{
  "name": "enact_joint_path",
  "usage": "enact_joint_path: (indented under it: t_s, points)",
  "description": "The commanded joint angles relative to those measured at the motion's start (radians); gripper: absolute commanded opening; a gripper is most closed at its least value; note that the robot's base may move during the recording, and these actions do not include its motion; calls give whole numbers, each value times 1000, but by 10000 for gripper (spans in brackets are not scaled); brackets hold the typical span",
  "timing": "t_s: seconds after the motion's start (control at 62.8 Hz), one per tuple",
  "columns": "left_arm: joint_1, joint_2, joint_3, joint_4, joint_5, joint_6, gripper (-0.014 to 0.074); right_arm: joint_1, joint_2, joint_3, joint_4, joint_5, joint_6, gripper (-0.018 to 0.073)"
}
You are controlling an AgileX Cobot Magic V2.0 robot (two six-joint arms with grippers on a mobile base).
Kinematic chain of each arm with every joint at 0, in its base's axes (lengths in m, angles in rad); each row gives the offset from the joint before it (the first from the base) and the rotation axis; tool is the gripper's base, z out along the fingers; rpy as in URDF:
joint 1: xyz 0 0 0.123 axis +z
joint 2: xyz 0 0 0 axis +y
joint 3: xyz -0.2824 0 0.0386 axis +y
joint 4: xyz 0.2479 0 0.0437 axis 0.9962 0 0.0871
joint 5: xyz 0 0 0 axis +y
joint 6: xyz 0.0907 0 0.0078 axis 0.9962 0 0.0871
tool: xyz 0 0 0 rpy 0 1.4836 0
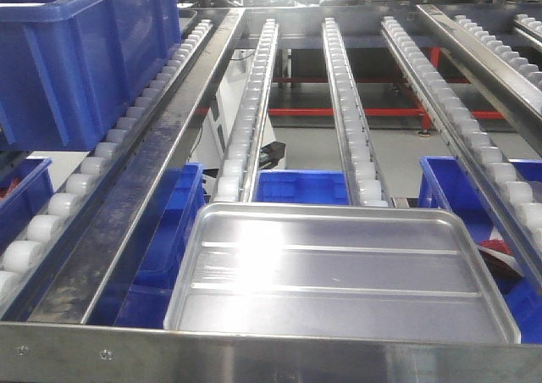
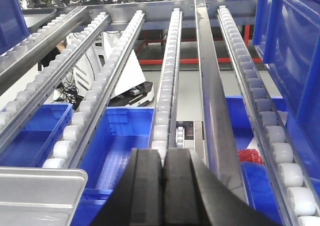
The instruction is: Grab silver tray and stack on right shelf
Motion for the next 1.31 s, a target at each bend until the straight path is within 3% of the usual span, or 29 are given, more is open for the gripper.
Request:
enact_joint_path:
  t_s: [0.0, 0.048, 0.111, 0.207, 0.286, 0.366, 0.462, 0.525, 0.605, 0.684, 0.732, 0.812, 0.923, 1.05, 1.114, 1.178, 1.289]
  points:
    - [-5, 115, -96, -159, 44, 161, -90, 2, -22, -18, -1, -97, -11, 57]
    - [-5, 180, -123, -264, 83, 280, -83, 2, -22, -18, -1, -98, -11, 57]
    - [-5, 252, -142, -413, 129, 386, -9, 2, -22, -18, -1, -99, -11, 57]
    - [-36, 338, -144, -538, 154, 456, 167, 2, -22, -18, -1, -112, -11, 57]
    - [-96, 394, -146, -564, 135, 456, 263, 2, -22, -19, -1, -156, -7, 57]
    - [-189, 444, -146, -560, 105, 456, 266, 2, -22, -44, 0, -181, 20, 57]
    - [-322, 499, -150, -556, 93, 456, 267, 3, -18, -125, 0, -111, 74, 75]
    - [-398, 534, -150, -556, 80, 456, 266, 12, -1, -191, 0, -48, 110, 142]
    - [-464, 577, -150, -562, 56, 456, 266, 44, 39, -283, 0, 42, 130, 300]
    - [-492, 605, -148, -570, 47, 465, 266, 103, 103, -364, 0, 106, 130, 448]
    - [-494, 630, -146, -619, 33, 465, 266, 142, 139, -419, 0, 153, 130, 507]
    - [-488, 670, -146, -685, 38, 465, 267, 221, 198, -466, 1, 160, 130, 510]
    - [-488, 723, -166, -685, 43, 465, 267, 324, 283, -501, 19, 140, 130, 500]
    - [-523, 796, -244, -572, 131, 457, 267, 436, 456, -590, 55, 365, 128, 500]
    - [-564, 830, -285, -476, 136, 382, 267, 473, 560, -637, 51, 465, 125, 500]
    - [-607, 868, -328, -314, 135, 259, 267, 483, 665, -682, 50, 528, 125, 500]
    - [-665, 944, -392, 34, 179, -89, 267, 468, 842, -757, 37, 636, 135, 500]
